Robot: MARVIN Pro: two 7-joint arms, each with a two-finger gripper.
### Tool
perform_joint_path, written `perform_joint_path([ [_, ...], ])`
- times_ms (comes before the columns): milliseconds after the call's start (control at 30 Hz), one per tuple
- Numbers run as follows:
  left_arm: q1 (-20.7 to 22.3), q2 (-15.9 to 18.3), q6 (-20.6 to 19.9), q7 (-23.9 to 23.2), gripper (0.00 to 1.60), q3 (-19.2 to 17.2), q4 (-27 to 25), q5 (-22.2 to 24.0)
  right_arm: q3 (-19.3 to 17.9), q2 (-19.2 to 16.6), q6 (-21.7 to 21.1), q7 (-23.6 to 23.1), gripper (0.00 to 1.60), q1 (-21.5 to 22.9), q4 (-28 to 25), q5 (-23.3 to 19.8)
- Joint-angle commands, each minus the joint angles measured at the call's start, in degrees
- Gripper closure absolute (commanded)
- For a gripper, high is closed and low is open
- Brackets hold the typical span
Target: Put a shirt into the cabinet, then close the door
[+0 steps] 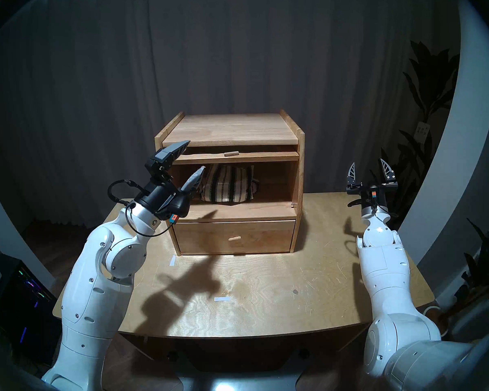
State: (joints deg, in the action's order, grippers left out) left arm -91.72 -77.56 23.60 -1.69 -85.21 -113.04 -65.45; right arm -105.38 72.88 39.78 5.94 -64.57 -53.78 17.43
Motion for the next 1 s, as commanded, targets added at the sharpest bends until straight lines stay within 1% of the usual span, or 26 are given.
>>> perform_joint_path([
  [0,-6.64,-1.22,-1.51,-3.18,0.00,-0.64,-6.47,4.89,-0.07,-0.44,1.36,0.53,0.00,1.66,-0.48,0.04],
  [33,-7.94,-2.18,-2.63,-3.88,0.00,-0.89,-6.98,5.95,-0.03,-0.46,1.39,0.59,0.00,1.68,-0.43,0.11],
  [133,-8.70,-4.46,-6.31,-5.47,0.00,-1.98,-8.21,7.84,0.03,-0.50,1.63,0.80,0.00,1.77,-0.23,0.32],
  [267,-8.44,-7.85,-11.19,-6.85,0.00,-2.08,-10.43,10.18,0.11,-0.56,1.96,1.07,0.00,1.93,0.05,0.57],
  [300,-8.20,-8.16,-11.15,-6.94,0.00,-1.81,-11.22,10.32,0.14,-0.57,2.10,1.16,0.00,1.99,0.13,0.62],
  [333,-8.38,-9.56,-13.85,-7.61,0.00,-1.20,-12.16,10.66,0.17,-0.59,2.25,1.27,0.00,2.05,0.24,0.70],
  [367,-7.97,-9.36,-13.51,-7.52,0.00,-0.68,-12.51,10.57,0.19,-0.61,2.41,1.37,0.00,2.12,0.35,0.76],
  [400,-8.14,-10.26,-14.80,-8.00,0.00,-0.22,-13.35,10.34,0.20,-0.62,2.54,1.45,0.00,2.18,0.44,0.81],
  [467,-8.06,-10.37,-16.78,-8.41,0.00,1.09,-14.33,10.28,0.24,-0.64,2.87,1.65,0.00,2.31,0.67,0.92],
  [500,-8.19,-11.01,-18.75,-8.53,0.00,2.06,-15.10,9.76,0.26,-0.66,3.10,1.79,0.00,2.40,0.84,1.00],
  [533,-8.14,-10.09,-18.77,-8.59,0.00,2.77,-15.60,9.69,0.29,-0.67,3.36,1.93,0.00,2.50,1.01,1.08],
  [600,-8.73,-10.33,-21.38,-8.77,0.00,4.67,-16.55,8.80,0.33,-0.70,3.80,2.16,0.00,2.67,1.33,1.20],
  [633,-9.14,-10.03,-22.25,-8.34,0.00,5.88,-17.20,6.76,0.35,-0.72,4.09,2.30,0.00,2.79,1.54,1.26],
  [667,-9.63,-9.90,-23.93,-8.22,0.00,7.06,-17.53,5.56,0.39,-0.75,4.37,2.46,0.00,2.89,1.76,1.34],
  [700,-10.03,-9.55,-24.52,-8.65,0.00,7.79,-17.44,5.06,0.42,-0.77,4.62,2.58,0.00,2.99,1.95,1.41],
  [733,-10.35,-9.49,-26.26,-8.58,0.00,8.74,-17.59,3.42,0.44,-0.79,4.93,2.73,0.00,3.11,2.19,1.51],
  [767,-10.50,-9.16,-27.03,-8.35,0.00,9.29,-17.34,1.29,0.47,-0.81,5.21,2.87,0.00,3.21,2.41,1.59],
  [800,-10.74,-9.26,-28.84,-8.27,0.00,9.94,-17.17,0.11,0.49,-0.83,5.48,3.00,0.00,3.32,2.62,1.67],
  [833,-10.74,-8.83,-28.97,-7.99,0.00,10.34,-16.74,-1.82,0.52,-0.85,5.81,3.15,0.00,3.45,2.89,1.76],
  [867,-10.76,-8.71,-30.36,-7.81,0.00,10.95,-16.39,-3.56,0.55,-0.88,6.14,3.31,0.00,3.59,3.16,1.85],
  [967,-9.58,-8.78,-33.63,-7.26,0.00,12.18,-14.80,-8.15,0.65,-0.96,7.09,3.76,0.00,4.00,3.99,2.13],
])
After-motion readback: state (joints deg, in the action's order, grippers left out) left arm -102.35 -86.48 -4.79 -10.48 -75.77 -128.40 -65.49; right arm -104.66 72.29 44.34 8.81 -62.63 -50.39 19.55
